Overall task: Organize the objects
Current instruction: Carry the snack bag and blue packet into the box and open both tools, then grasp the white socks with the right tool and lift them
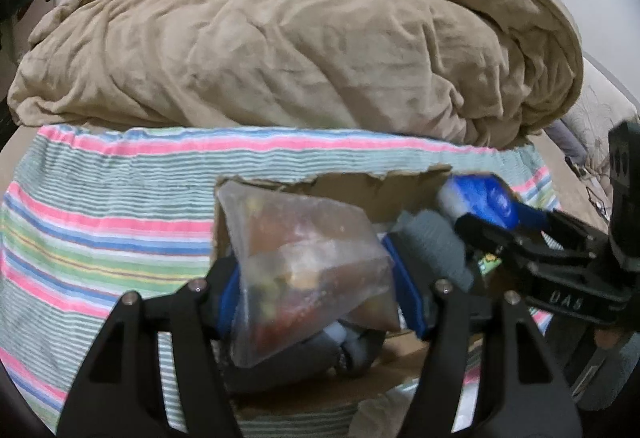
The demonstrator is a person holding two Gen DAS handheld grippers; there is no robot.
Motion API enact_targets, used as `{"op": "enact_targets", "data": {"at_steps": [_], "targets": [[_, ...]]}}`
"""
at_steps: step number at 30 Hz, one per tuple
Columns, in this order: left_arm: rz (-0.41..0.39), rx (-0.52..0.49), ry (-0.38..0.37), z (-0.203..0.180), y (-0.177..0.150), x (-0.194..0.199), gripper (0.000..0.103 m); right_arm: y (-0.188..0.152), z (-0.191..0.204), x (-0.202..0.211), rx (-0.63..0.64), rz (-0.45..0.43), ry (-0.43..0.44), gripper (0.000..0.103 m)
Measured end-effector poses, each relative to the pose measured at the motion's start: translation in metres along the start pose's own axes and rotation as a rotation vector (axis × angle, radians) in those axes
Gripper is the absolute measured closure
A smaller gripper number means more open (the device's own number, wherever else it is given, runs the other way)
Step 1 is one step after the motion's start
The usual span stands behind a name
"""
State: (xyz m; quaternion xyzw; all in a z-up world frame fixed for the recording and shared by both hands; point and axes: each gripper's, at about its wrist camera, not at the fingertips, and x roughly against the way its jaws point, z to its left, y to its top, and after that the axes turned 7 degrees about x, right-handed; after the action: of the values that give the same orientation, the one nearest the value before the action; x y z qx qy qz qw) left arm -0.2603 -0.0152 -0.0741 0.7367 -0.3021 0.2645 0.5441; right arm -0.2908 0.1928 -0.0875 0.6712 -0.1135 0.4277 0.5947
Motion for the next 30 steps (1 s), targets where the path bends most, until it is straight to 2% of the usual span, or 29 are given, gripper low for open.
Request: {"op": "enact_targets", "data": {"at_steps": [2,9,16,21,30], "targets": [[-0.023,0.016,0.018,0.002,0.002,0.011,0.03,0.0,0.001,0.003,-0.006,-0.01,-0.006,0.015],[-0.115,0.018,0.02,0.001,0.003,0.06,0.01,-0.004,0.007,0.034,-0.013,-0.051,-0.028,0.014],[-0.149,0.009,-0.01,-0.008,-0.006,0.106,0.009,-0.014,0.017,0.075,-0.004,-0.086,-0.036,0.014],[-0.168,0.017,-0.049,-0.011,-0.02,0.137,0.001,-0.022,0.025,0.101,0.0,-0.104,-0.033,0.014],[-0.181,0.011,-0.077,-0.016,-0.048,0.177,0.001,-0.042,0.042,0.141,0.006,-0.136,-0.01,0.014]]}}
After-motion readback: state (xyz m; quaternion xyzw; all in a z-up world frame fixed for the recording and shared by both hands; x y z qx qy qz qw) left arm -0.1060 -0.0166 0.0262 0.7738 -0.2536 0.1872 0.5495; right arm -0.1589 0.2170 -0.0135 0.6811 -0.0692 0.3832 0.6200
